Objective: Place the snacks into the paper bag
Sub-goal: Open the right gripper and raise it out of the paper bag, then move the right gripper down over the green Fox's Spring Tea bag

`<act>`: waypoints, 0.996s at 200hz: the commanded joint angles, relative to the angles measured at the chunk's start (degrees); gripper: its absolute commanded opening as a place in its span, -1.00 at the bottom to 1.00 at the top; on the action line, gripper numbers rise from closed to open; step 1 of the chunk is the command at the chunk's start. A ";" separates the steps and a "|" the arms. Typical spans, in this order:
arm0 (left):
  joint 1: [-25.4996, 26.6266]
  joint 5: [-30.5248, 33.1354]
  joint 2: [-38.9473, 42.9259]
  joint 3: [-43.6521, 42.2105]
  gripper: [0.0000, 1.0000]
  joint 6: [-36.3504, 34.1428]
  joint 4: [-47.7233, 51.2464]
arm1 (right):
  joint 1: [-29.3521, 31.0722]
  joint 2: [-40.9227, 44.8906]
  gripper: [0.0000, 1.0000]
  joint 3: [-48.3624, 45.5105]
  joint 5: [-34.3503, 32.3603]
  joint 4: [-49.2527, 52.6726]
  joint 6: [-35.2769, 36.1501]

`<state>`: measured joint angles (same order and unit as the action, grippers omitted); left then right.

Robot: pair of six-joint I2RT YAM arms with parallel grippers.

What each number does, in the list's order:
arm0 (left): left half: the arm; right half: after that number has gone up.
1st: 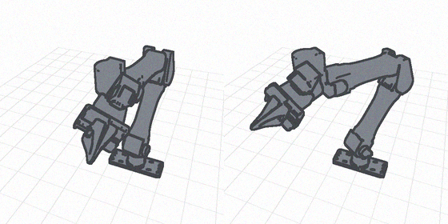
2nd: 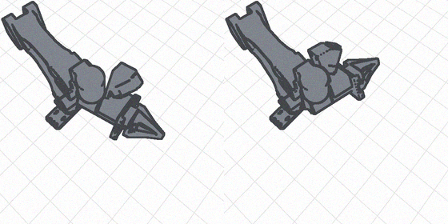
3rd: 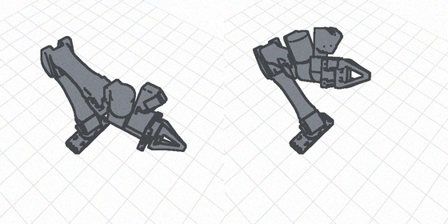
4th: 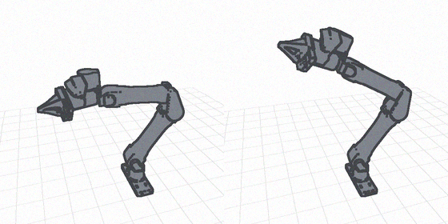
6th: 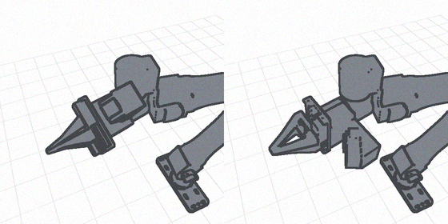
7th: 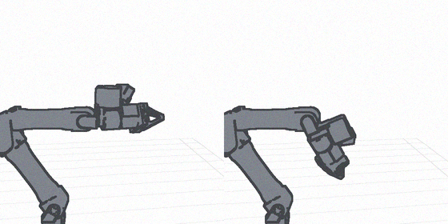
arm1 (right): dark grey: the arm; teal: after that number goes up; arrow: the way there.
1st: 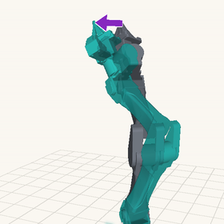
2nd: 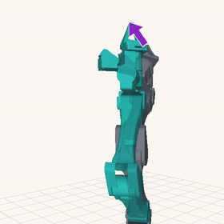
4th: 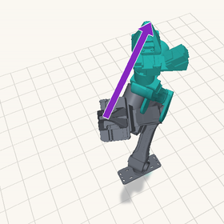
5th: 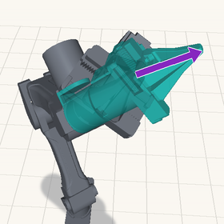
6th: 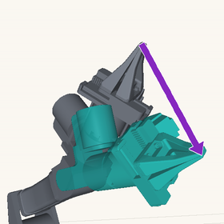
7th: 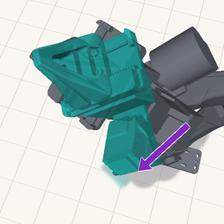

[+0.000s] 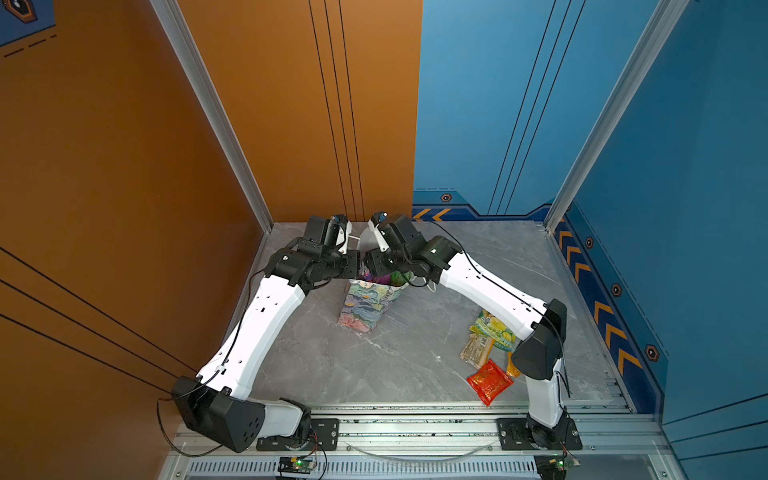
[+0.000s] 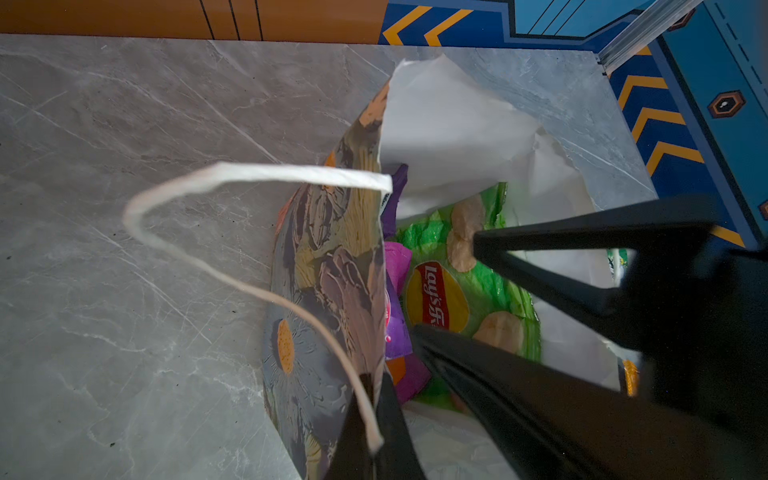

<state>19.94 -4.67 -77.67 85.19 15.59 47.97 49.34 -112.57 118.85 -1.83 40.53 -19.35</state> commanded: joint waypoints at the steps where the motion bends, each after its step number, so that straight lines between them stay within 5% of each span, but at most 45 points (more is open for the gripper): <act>1: 0.27 -0.03 1.72 0.36 -0.93 -1.06 -1.72 | -0.06 3.88 0.20 0.80 -3.23 3.16 -0.38; 32: 0.27 0.23 1.56 0.34 -0.93 -1.07 -1.65 | 0.07 10.64 0.23 -2.13 -5.76 4.03 -2.18; 100: -0.08 0.44 1.32 0.29 -0.93 -1.20 -1.66 | -2.50 32.49 0.26 -26.91 -15.75 -8.04 -2.20; 177: -0.52 0.54 1.12 0.25 -0.93 -1.27 -1.68 | -16.05 48.42 0.44 -47.57 -17.27 -8.27 -7.81; 199: -0.52 0.32 1.20 0.25 -0.93 -1.27 -1.73 | -20.94 49.70 0.75 -51.64 -17.74 -6.66 -11.98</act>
<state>19.55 -3.66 -77.67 85.19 15.33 47.99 32.38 -64.55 70.98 -17.87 31.70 -25.93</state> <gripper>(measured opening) 0.047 0.792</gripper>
